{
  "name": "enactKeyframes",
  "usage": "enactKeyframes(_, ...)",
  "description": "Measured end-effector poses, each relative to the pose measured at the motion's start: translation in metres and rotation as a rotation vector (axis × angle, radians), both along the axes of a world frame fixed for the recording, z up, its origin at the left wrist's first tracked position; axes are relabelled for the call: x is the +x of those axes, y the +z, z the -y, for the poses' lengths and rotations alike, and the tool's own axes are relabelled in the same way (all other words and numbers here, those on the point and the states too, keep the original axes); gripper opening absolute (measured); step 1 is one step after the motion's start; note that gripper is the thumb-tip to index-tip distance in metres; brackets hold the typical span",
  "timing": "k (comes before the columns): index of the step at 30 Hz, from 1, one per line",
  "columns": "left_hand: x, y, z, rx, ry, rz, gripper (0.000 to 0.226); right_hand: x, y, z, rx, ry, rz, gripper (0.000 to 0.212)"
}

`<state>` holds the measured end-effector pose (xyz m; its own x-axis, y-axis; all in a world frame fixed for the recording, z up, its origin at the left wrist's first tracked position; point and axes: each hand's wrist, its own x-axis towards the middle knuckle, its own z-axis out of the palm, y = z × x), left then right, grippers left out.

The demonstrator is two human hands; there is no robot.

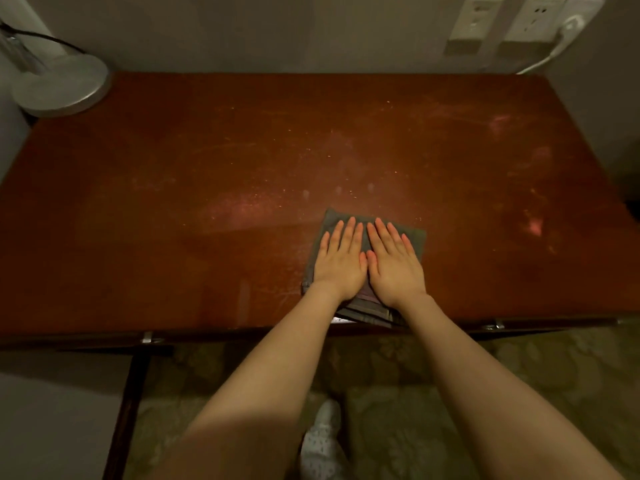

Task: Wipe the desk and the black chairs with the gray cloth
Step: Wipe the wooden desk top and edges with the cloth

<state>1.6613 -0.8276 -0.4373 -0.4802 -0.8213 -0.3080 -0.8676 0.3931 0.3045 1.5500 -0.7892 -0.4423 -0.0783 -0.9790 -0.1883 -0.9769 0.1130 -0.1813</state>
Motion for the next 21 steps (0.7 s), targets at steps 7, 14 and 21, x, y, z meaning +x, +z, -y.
enactKeyframes(7, 0.021, 0.018, 0.000, -0.060, 0.353, -0.268, 0.067, -0.005, 0.022, 0.017, -0.099, -0.174, -0.086, 0.049)
enactKeyframes(14, 0.024, 0.030, 0.016, 0.128, 0.644, -0.181, 0.055, -0.006, 0.028, 0.020, -0.153, -0.357, -0.124, 0.034)
enactKeyframes(21, 0.038, 0.055, 0.004, 0.403, 0.810, -0.691, 0.012, 0.011, 0.037, -0.002, -0.376, -0.453, 0.054, 0.023)
